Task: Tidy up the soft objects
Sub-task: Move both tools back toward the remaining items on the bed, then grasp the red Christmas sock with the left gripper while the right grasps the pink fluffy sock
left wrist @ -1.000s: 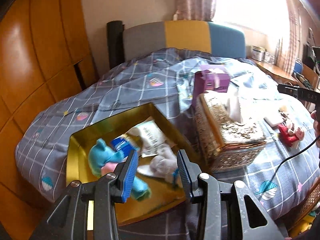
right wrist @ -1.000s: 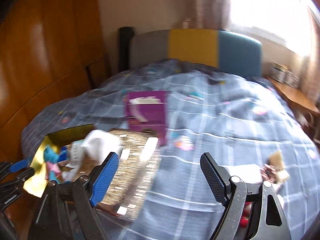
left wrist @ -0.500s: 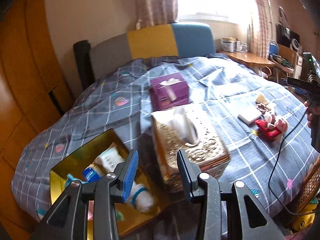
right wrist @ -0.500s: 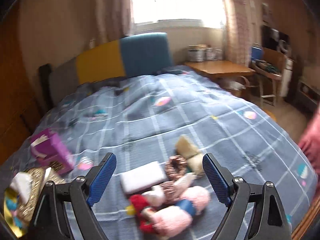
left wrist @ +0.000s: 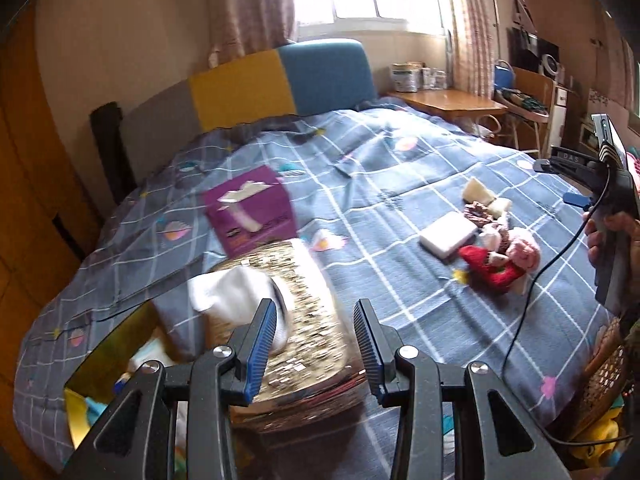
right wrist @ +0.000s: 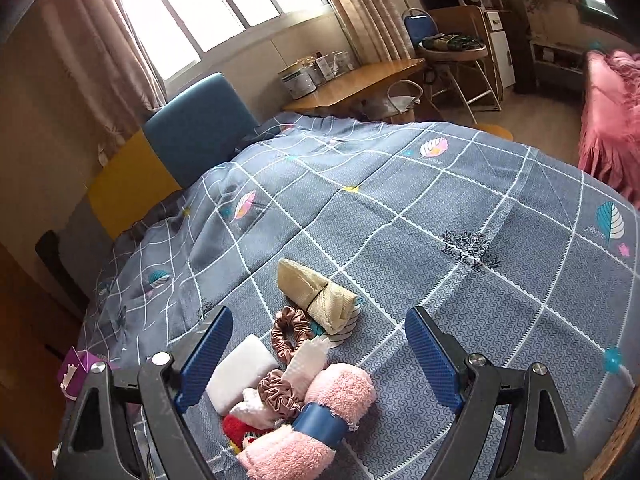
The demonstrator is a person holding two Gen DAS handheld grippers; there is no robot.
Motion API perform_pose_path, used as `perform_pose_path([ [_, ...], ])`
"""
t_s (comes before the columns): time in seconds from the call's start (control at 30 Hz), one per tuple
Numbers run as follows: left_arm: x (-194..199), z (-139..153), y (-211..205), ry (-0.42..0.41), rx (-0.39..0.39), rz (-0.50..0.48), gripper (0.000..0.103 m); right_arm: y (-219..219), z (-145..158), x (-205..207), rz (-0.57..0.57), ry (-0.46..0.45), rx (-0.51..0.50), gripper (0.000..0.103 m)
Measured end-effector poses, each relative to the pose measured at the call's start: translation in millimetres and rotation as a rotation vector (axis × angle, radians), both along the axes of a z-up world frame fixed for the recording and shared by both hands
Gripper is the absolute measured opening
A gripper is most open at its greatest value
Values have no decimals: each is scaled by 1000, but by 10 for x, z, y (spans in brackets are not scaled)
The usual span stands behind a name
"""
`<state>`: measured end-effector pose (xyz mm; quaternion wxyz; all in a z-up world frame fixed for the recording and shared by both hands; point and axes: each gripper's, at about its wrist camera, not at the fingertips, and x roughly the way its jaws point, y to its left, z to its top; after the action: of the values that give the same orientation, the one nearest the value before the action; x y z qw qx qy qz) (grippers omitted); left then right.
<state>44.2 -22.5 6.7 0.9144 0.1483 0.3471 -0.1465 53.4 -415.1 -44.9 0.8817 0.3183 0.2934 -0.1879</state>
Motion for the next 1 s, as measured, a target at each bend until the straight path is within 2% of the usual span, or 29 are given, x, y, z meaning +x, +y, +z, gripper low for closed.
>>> perform_pose_path([
  [0.43,252,-246,-694,143,-46,-157,40,-194,-195,-30,-25,18,171,89],
  [0.7,421,-446,-1082,250,-85,-210,40,-135,-548,187,67,241,251,89],
  [0.87,542,-619,-1361,326,-124,-242,40,-118,-601,199,91,259,280,89],
  [1.0,690,-846,-1637,427,-163,-259,40,-81,-654,231,131,277,320,89],
])
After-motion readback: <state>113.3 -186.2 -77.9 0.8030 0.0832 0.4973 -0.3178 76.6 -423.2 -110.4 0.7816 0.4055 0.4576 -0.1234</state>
